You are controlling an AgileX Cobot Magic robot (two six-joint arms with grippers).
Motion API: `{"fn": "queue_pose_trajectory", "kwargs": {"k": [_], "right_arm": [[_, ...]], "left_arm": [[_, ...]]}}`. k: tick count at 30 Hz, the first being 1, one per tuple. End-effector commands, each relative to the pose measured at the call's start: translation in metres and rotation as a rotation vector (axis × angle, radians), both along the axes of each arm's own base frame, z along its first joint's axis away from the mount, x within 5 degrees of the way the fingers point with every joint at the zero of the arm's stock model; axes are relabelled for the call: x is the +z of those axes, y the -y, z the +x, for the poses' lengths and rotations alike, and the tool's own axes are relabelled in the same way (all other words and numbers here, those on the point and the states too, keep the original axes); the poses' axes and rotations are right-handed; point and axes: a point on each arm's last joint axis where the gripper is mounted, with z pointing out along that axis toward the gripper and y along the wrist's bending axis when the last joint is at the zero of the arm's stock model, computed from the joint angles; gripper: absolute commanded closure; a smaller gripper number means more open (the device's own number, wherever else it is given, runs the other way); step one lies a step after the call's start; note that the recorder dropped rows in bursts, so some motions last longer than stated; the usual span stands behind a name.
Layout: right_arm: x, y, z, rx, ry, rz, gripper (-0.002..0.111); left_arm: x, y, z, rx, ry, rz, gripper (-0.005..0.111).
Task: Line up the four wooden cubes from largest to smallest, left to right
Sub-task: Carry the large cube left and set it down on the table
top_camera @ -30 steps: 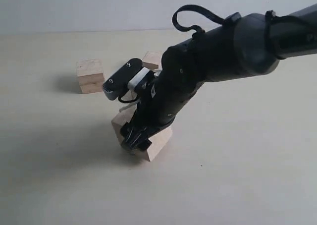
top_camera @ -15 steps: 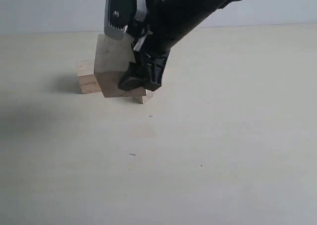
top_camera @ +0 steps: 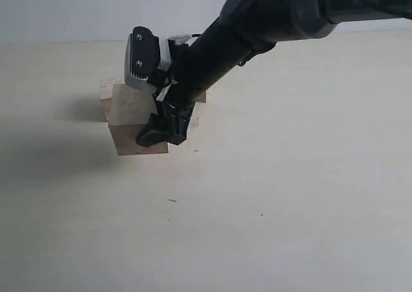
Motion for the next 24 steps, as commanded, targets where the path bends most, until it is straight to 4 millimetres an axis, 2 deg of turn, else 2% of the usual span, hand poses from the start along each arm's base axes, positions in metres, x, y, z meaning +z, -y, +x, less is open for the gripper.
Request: {"fn": "queue_pose_trajectory", "kwargs": {"k": [1,8,24], "right_arm": [[0.0,-0.006,0.006,-0.019,-0.024,0.033,0.108],[-0.024,-0.007,0.005,0.003,-0.075,-0.013,0.108],[-0.026,-0.006,0.008,-0.063,-0.102,-0.033,0.108]], "left_arm": [[0.001,0.0,0.0,-0.005,0.01,-0.002,0.107],[0.001,0.0,0.0,-0.005,0.01,-0.002,0.107],[0.001,0.0,0.0,-0.005,0.01,-0.002,0.107]]}}
